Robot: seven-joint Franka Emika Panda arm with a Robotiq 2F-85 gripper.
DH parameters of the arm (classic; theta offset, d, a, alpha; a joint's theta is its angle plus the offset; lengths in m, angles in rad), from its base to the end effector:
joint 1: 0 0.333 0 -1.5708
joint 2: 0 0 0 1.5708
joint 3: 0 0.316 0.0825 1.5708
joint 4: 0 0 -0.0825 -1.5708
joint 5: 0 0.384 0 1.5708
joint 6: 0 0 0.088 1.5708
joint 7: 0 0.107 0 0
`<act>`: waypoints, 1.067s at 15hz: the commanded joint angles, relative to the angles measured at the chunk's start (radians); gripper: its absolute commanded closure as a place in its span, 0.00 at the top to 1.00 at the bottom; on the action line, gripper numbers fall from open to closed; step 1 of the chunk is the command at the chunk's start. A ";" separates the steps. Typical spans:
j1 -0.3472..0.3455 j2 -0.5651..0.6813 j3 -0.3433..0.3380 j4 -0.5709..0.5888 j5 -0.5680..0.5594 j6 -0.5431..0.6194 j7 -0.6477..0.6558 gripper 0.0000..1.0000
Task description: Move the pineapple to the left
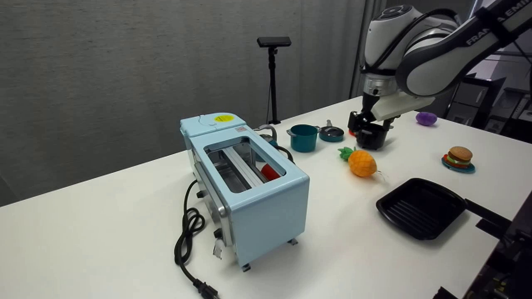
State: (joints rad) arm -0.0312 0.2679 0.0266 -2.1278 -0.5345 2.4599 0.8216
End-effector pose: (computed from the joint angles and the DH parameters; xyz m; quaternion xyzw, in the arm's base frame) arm 0.5790 -0.0024 0.2887 0.9635 -0.2050 0.0964 0.1430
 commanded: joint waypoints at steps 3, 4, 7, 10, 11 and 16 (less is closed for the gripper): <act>0.102 0.234 -0.107 0.219 0.051 -0.042 0.004 1.00; 0.114 0.265 -0.123 0.240 0.055 -0.044 0.004 1.00; 0.140 0.336 -0.159 0.287 0.077 -0.054 -0.005 1.00; 0.154 0.378 -0.175 0.304 0.114 -0.064 -0.011 1.00; 0.157 0.385 -0.178 0.307 0.128 -0.069 -0.012 0.93; 0.146 0.340 -0.147 0.281 0.219 -0.053 -0.069 0.43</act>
State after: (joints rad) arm 0.1050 0.6400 -0.1274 -1.8496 -0.3844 2.4217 0.8033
